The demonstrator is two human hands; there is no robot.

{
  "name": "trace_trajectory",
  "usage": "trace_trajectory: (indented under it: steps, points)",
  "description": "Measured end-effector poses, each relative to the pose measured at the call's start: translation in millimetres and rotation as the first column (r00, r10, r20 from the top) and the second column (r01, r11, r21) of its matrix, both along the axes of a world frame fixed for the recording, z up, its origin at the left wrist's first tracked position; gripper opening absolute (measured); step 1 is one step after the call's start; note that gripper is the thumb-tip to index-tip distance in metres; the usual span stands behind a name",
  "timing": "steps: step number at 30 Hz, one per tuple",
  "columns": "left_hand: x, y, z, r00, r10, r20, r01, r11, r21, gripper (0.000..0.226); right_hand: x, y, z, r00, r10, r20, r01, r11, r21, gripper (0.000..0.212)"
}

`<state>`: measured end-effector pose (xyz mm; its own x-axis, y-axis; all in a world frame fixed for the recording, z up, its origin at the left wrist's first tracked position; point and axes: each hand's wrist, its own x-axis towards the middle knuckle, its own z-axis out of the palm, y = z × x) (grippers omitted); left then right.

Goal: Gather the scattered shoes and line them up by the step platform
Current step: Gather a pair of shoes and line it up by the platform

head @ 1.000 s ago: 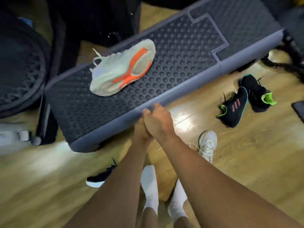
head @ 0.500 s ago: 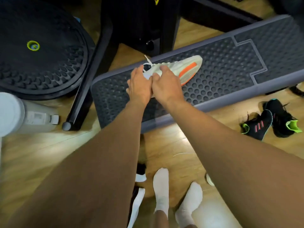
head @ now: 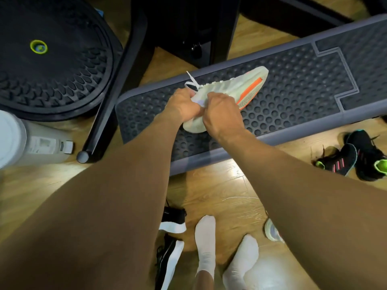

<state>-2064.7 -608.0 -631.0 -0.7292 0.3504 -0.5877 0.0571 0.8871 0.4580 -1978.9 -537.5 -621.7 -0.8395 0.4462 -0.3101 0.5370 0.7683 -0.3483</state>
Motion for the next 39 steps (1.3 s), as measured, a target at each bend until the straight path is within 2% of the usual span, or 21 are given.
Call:
trace_trajectory:
  steps: [3,5,6,8,10,11,13,14,16,18,20,22,25,29,32,35,37,39]
  points:
    - [26,3,8,0.995,-0.089,-0.047,0.085,0.994,-0.07,0.025,26,-12,-1,0.971,-0.199,-0.129,0.194,0.98,-0.048,0.027]
    - [52,8,13,0.963,-0.21,-0.166,0.199,0.976,-0.084,0.01,45,-15,-2,0.894,-0.399,-0.203,0.378,0.916,-0.136,0.026]
    - [65,10,14,0.943,-0.254,-0.214,0.246,0.967,-0.061,0.011,55,-15,-1,0.839,-0.503,-0.209,0.468,0.861,-0.198,0.026]
    - [86,12,10,0.953,-0.251,-0.17,0.268,0.959,0.089,0.017,75,-13,-4,0.72,-0.678,-0.149,0.613,0.721,-0.322,0.031]
    - [107,10,4,0.986,-0.154,-0.059,0.164,0.953,0.256,0.017,91,-11,-13,0.619,-0.785,-0.027,0.715,0.578,-0.394,0.042]
    - [114,8,0,0.997,-0.057,-0.058,0.073,0.947,0.314,0.013,96,-11,-17,0.572,-0.82,0.036,0.752,0.506,-0.422,0.048]
    - [120,5,-10,0.984,0.136,-0.118,-0.086,0.932,0.353,0.01,99,-9,-22,0.541,-0.833,0.118,0.787,0.452,-0.42,0.047]
    - [119,5,-16,0.979,0.16,-0.123,-0.116,0.946,0.303,0.024,100,-6,-22,0.549,-0.824,0.142,0.795,0.462,-0.392,0.041]
    - [116,8,-23,0.997,0.073,-0.022,-0.069,0.987,0.148,0.045,102,1,-24,0.558,-0.811,0.178,0.809,0.483,-0.334,0.031]
    - [119,16,-23,0.995,-0.096,0.01,0.097,0.995,-0.015,0.035,109,5,-21,0.571,-0.803,0.169,0.804,0.507,-0.311,0.027]
    - [132,23,-15,0.966,-0.255,-0.04,0.245,0.956,-0.163,0.026,120,4,-15,0.588,-0.796,0.143,0.794,0.534,-0.292,0.026]
    - [155,25,-7,0.935,-0.35,-0.06,0.33,0.918,-0.221,0.026,141,0,-14,0.563,-0.813,0.146,0.813,0.514,-0.273,0.025]
    - [208,17,-19,0.924,-0.38,-0.032,0.368,0.91,-0.191,0.026,193,-12,-25,0.475,-0.866,0.157,0.869,0.432,-0.242,0.023]
    - [289,5,-57,0.933,-0.336,0.129,0.353,0.924,-0.145,0.029,273,-28,-56,0.4,-0.882,0.25,0.912,0.354,-0.21,0.021]
    - [337,5,-106,0.92,-0.331,0.209,0.366,0.918,-0.156,0.027,322,-27,-90,0.346,-0.873,0.343,0.934,0.288,-0.209,0.027]
    - [377,12,-167,0.929,-0.287,0.236,0.321,0.939,-0.123,0.03,359,-19,-144,0.29,-0.883,0.368,0.952,0.226,-0.207,0.029]
    - [397,23,-208,0.93,-0.277,0.241,0.313,0.941,-0.127,0.035,380,-12,-187,0.32,-0.869,0.376,0.944,0.257,-0.209,0.031]
    - [413,31,-247,0.929,-0.262,0.261,0.302,0.945,-0.124,0.04,400,-8,-228,0.416,-0.817,0.399,0.907,0.337,-0.254,0.032]
